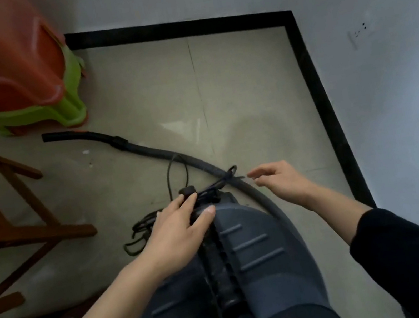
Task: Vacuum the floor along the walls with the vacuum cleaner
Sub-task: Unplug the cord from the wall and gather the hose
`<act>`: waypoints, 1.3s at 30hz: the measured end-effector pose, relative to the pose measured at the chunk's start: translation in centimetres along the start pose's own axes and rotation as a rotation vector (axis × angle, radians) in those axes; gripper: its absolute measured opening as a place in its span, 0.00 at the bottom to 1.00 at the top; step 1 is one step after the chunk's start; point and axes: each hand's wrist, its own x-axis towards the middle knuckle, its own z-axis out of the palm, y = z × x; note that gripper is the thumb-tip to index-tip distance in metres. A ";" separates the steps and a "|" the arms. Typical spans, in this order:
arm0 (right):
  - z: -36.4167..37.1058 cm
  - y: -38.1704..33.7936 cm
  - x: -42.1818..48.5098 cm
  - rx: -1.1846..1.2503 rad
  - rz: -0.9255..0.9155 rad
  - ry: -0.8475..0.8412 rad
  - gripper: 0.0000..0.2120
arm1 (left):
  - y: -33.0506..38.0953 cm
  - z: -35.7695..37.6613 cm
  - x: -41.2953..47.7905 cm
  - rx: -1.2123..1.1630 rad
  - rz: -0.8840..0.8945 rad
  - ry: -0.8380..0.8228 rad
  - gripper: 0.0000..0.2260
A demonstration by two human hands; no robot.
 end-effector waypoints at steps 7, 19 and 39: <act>-1.3 11.0 0.1 -0.036 0.123 -0.028 0.12 | 4.8 4.3 -2.4 0.282 -0.182 0.186 0.31; -2.8 31.4 -0.5 -0.076 0.127 -0.127 0.14 | 18.5 29.7 2.6 0.214 -0.008 0.326 0.23; 10.1 58.5 16.1 0.316 0.327 -0.008 0.16 | -1.6 64.3 28.5 -0.656 -0.361 -0.207 0.19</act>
